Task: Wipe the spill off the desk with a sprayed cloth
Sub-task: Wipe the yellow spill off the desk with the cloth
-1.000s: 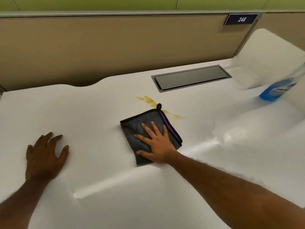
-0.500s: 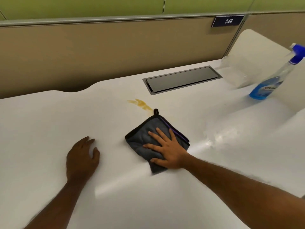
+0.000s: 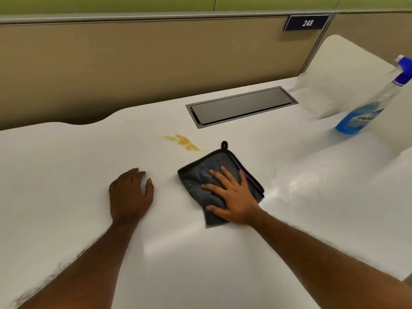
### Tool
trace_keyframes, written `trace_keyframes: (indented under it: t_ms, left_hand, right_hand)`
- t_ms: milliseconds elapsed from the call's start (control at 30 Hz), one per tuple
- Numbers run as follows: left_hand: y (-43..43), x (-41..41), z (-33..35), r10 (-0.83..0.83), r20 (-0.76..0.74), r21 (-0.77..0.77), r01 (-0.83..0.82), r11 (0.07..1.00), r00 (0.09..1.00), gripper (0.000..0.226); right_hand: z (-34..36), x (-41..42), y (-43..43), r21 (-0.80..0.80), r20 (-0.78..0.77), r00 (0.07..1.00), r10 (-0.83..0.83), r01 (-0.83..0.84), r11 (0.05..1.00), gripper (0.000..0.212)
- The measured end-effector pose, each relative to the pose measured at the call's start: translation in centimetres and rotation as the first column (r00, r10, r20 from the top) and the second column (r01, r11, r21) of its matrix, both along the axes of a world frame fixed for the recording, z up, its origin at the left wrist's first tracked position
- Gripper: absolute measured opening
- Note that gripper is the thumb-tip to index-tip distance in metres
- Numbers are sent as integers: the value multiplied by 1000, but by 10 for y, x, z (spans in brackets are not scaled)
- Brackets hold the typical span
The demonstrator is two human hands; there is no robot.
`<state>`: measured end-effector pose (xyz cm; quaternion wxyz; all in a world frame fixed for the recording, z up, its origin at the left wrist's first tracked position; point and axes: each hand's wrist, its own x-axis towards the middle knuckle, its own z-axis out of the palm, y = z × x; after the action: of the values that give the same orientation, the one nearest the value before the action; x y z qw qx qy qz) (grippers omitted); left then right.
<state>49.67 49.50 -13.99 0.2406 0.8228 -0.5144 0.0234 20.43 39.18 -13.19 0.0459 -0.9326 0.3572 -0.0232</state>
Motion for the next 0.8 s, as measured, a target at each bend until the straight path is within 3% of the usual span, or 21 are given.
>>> trace_keyframes:
  t_ms: [133,267,367,467,567,667,800]
  left_hand:
    - [-7,0,-3,-8,14,-5,9,1000,1000,50]
    - [-11,5,-10,-47,13,98,45,994,999,60]
    - [-14,8,-11,-50,18,157,46,987,999,67]
    - [-13,8,-9,-47,18,171,43,984,999,69]
    - [-14,8,-9,-44,20,179,39,983,999,68]
    - [-15,9,-11,-34,37,188,27,982,999,68]
    - [-14,8,-12,-42,29,186,36,982,999,67]
  right_hand:
    - [-3,-17,-21,0,2,946,-325,325,946,70]
    - [1,22,-58,68,-96,896,-433,440,896,87]
    - [3,49,-63,68,-123,934,-336,346,936,88]
    - [1,38,-59,89,24,991,-130,127,988,69]
    - [0,28,-71,101,207,954,-214,197,975,55]
    - [-4,60,-84,91,115,927,-358,349,933,66]
    - [-1,105,-76,103,7,983,-184,182,978,70]
